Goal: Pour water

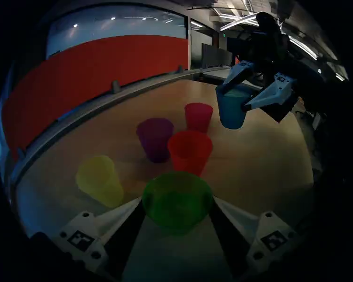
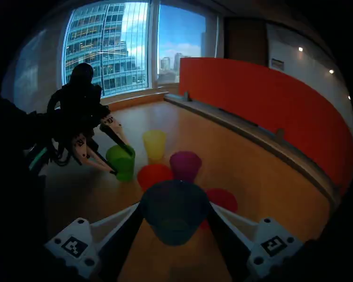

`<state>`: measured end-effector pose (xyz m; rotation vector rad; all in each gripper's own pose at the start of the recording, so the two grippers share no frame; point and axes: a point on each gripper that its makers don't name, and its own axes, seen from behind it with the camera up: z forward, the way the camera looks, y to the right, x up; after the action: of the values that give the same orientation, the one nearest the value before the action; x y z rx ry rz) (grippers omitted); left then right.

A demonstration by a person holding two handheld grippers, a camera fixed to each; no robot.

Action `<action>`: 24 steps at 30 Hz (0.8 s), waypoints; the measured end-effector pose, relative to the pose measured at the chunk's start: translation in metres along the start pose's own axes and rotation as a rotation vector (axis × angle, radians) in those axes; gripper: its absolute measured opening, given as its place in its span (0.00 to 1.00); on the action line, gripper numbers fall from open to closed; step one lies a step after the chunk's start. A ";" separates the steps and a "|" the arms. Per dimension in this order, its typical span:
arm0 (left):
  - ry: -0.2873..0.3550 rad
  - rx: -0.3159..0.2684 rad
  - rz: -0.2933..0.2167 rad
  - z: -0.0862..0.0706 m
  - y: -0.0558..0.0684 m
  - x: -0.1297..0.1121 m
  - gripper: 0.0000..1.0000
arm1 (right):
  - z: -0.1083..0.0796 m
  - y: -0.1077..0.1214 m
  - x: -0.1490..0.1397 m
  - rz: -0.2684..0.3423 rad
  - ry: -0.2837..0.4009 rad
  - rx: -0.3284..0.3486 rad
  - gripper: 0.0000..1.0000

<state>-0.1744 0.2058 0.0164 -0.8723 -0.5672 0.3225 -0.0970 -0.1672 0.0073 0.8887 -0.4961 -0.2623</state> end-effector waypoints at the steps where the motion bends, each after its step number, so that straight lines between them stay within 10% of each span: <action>1: -0.001 -0.001 -0.003 0.001 0.000 -0.001 0.87 | 0.001 0.000 -0.001 0.001 -0.001 0.001 0.93; 24: 0.009 -0.003 -0.036 0.001 0.000 -0.017 0.91 | 0.008 -0.009 -0.012 -0.010 -0.028 0.008 0.93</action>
<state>-0.1887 0.1983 0.0115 -0.8654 -0.5742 0.2846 -0.1120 -0.1730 0.0004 0.8966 -0.5187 -0.2821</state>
